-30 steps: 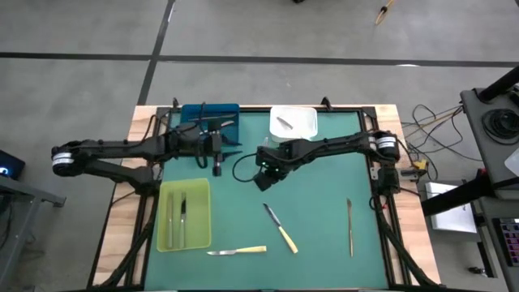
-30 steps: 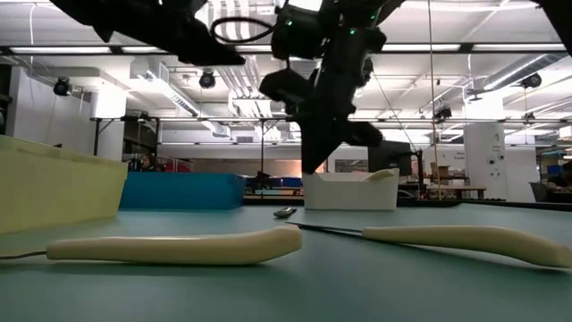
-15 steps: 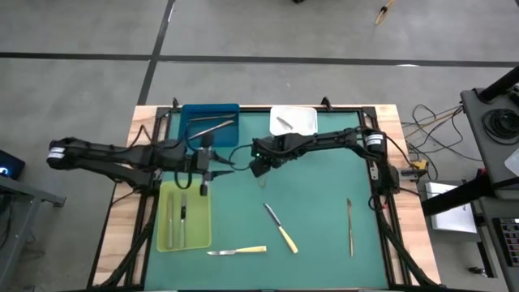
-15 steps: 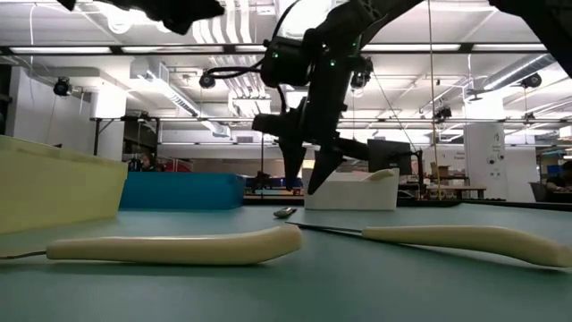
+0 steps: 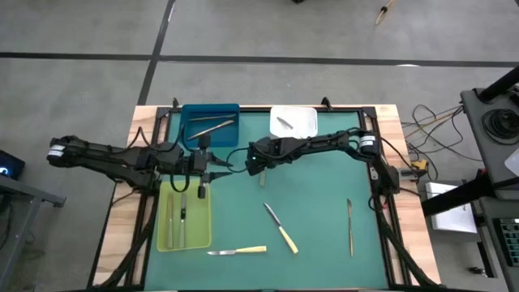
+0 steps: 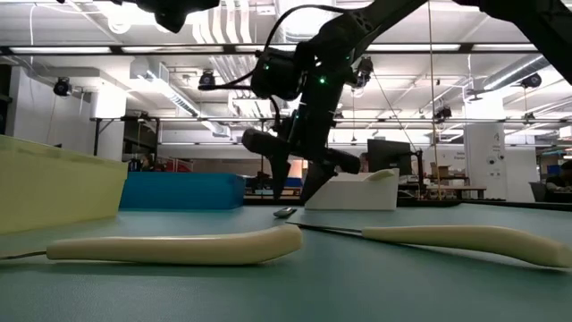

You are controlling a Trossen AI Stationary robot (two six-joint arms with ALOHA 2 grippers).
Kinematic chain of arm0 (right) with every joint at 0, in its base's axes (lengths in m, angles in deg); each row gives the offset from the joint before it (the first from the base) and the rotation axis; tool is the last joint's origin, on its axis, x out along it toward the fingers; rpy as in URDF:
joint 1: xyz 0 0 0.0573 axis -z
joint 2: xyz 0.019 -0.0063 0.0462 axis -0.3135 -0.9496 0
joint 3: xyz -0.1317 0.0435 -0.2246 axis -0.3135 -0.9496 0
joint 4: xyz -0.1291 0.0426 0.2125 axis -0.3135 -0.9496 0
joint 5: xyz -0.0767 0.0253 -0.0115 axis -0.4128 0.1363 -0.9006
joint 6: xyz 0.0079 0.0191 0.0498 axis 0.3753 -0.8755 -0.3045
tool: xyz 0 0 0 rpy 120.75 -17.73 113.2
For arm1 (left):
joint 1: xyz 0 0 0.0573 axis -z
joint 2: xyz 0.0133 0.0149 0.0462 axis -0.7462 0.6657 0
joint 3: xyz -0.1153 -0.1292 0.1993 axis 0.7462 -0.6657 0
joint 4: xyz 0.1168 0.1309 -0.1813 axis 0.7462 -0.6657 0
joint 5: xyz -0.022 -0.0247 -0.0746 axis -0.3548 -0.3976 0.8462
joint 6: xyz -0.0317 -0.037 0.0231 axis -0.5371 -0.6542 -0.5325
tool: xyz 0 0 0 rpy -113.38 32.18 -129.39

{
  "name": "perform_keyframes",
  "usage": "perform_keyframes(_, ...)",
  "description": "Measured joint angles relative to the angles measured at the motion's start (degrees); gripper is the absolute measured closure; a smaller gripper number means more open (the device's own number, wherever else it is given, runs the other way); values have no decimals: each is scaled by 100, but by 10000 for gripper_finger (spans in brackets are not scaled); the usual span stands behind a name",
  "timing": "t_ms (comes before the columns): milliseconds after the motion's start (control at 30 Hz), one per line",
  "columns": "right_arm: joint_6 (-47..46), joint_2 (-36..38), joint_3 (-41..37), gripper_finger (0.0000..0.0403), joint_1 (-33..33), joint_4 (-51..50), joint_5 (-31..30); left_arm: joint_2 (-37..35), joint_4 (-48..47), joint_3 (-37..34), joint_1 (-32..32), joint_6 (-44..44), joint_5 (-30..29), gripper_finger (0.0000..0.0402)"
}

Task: Sort silverware by color (type)
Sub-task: Put the green knife into the green bin

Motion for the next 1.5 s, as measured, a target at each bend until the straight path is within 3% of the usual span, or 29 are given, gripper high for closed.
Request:
perform_keyframes(433, 2, -391, 26, 203, -77, 16, -168, 4, 71, 0, 476, -296, -33, 318)
perform_keyframes(633, 71, -387, 20, 240, -114, -49, -161, 4, 155, 0, 529, -366, -37, 318)
perform_keyframes(1067, 292, -389, 11, 360, -118, -132, -81, 193, 155, 0, 529, -424, -37, 318)
perform_keyframes(1500, 1127, -242, -4, 373, -202, -278, 200, 289, 154, 0, 533, -394, -46, 318)
